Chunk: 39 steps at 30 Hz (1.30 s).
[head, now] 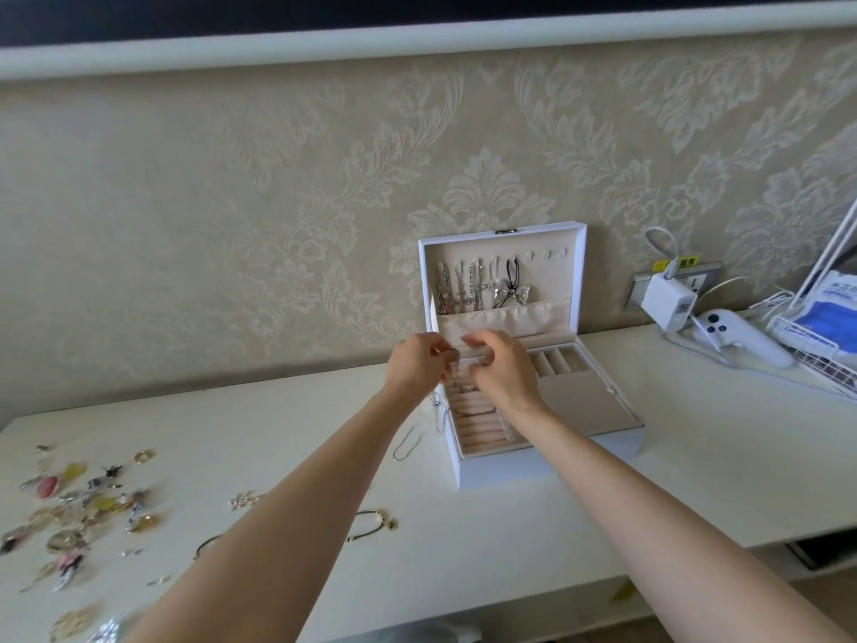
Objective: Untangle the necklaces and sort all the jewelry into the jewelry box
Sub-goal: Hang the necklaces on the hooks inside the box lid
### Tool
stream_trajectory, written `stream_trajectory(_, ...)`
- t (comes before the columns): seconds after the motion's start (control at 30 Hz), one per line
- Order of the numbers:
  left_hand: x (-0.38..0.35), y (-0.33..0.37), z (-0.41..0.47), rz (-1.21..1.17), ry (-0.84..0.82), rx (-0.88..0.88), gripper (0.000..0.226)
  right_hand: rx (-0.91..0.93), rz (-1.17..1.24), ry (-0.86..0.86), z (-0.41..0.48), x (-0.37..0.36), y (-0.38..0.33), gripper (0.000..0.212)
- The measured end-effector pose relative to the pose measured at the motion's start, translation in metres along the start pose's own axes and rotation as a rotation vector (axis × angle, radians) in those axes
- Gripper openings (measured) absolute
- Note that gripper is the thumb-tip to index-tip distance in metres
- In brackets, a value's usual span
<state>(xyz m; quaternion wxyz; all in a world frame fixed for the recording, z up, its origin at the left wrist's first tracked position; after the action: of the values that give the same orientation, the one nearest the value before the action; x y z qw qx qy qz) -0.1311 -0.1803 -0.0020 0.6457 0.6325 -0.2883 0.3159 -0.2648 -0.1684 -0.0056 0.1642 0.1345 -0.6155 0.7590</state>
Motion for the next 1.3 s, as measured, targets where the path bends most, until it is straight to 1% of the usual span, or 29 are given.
stream_trajectory(0.03, -0.001, 0.008, 0.001, 0.030, 0.014, -0.017, 0.010, -0.011, 0.120, -0.027, 0.000, -0.001, -0.006, 0.045)
stream_trajectory(0.07, -0.001, 0.014, 0.003, 0.054, 0.037, -0.027, 0.012, -0.043, 0.245, -0.057, 0.002, -0.002, -0.010, 0.047)
stream_trajectory(0.1, -0.001, 0.019, 0.003, 0.061, 0.060, -0.030, 0.015, -0.072, 0.319, -0.065, 0.004, -0.002, -0.010, 0.045)
stream_trajectory(0.13, -0.001, 0.024, 0.003, 0.053, 0.084, -0.032, 0.016, -0.086, 0.330, -0.054, 0.007, 0.001, -0.009, 0.041)
stream_trajectory(0.23, 0.002, 0.030, 0.002, 0.030, 0.145, -0.022, 0.016, -0.085, 0.245, -0.004, 0.013, 0.014, -0.002, 0.021)
stream_trajectory(0.33, 0.002, 0.024, 0.003, 0.079, 0.154, -0.008, 0.014, -0.002, 0.151, 0.068, 0.013, 0.033, -0.003, 0.012)
stream_trajectory(0.43, 0.003, 0.015, 0.003, 0.112, 0.135, 0.025, 0.014, 0.015, 0.136, 0.134, 0.015, 0.049, 0.001, 0.010)
stream_trajectory(0.53, 0.007, 0.013, 0.004, 0.055, 0.133, 0.013, 0.012, -0.009, 0.152, 0.218, 0.019, 0.061, 0.010, 0.012)
stream_trajectory(0.73, 0.006, 0.015, 0.003, -0.026, 0.118, -0.028, 0.011, -0.054, 0.129, 0.262, 0.019, 0.064, 0.025, 0.004)
stream_trajectory(0.93, 0.001, 0.015, 0.004, 0.071, 0.068, -0.030, 0.011, -0.035, 0.104, 0.368, 0.014, 0.074, 0.021, 0.007)
stream_trajectory(1.07, 0.005, 0.014, 0.003, 0.099, 0.109, 0.000, 0.010, -0.057, 0.145, 0.365, 0.014, 0.075, 0.025, 0.014)
stream_trajectory(1.13, 0.008, 0.015, 0.002, 0.017, 0.120, 0.013, 0.014, -0.066, 0.196, 0.327, 0.013, 0.072, 0.026, 0.013)
stream_trajectory(1.23, 0.005, 0.014, 0.001, -0.066, 0.070, 0.054, 0.017, -0.055, 0.293, 0.277, 0.010, 0.066, 0.022, 0.008)
stream_trajectory(1.3, 0.002, 0.013, -0.001, -0.162, 0.038, 0.071, 0.018, -0.052, 0.391, 0.256, 0.008, 0.064, 0.017, 0.011)
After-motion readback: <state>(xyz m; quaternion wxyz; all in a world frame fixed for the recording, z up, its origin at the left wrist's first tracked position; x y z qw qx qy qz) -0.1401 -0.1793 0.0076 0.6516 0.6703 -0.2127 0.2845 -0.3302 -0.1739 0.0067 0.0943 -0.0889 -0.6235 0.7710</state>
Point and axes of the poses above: each hand's wrist, its own z-axis towards the middle knuckle, its own x-axis out of the back of the hand, y = z × x, the point moved 8 cm from there along z, towards the middle knuckle, and after that the axes turned 11 degrees about z, right-handed, at the moved point
